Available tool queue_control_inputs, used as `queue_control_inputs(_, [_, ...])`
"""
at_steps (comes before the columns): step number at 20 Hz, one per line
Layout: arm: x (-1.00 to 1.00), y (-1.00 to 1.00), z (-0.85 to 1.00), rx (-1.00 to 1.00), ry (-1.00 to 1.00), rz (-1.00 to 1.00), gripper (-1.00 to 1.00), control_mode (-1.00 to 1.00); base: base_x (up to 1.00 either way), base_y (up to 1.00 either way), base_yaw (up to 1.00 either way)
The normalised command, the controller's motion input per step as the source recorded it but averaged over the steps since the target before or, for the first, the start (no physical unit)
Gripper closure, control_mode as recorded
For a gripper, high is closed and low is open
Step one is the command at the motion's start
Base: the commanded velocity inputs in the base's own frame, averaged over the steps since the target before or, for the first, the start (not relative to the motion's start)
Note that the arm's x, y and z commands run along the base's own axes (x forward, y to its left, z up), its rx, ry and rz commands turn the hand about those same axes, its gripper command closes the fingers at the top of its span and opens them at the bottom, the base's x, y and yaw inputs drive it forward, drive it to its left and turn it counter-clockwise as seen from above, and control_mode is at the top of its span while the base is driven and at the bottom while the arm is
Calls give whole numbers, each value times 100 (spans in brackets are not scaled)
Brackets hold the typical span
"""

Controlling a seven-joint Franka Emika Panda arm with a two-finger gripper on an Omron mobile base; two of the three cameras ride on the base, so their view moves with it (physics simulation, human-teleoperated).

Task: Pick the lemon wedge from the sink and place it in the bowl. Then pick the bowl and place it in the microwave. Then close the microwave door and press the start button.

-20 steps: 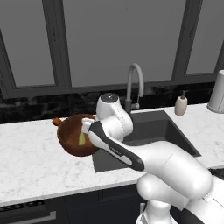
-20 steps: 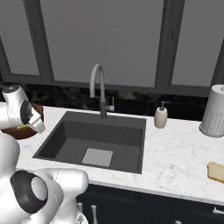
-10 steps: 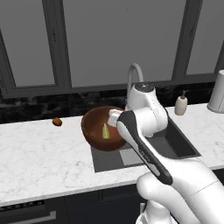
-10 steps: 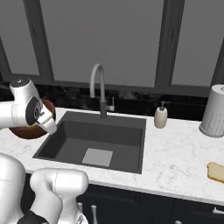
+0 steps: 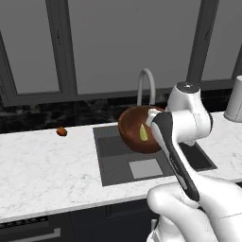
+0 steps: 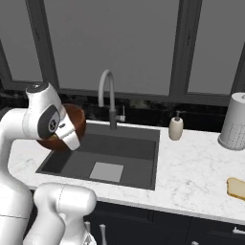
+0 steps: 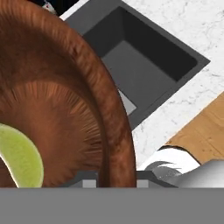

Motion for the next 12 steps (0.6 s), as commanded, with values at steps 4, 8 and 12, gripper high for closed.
queue_control_inputs(4, [0, -95, 35, 4, 8, -23, 100, -100, 0, 0, 0])
queue_control_inputs(8, [0, -65, 11, 1, 10, -25, 100, -100, 0, 0, 0])
queue_control_inputs(12, [0, -38, 0, 0, 3, -25, 100, -100, 0, 0, 0])
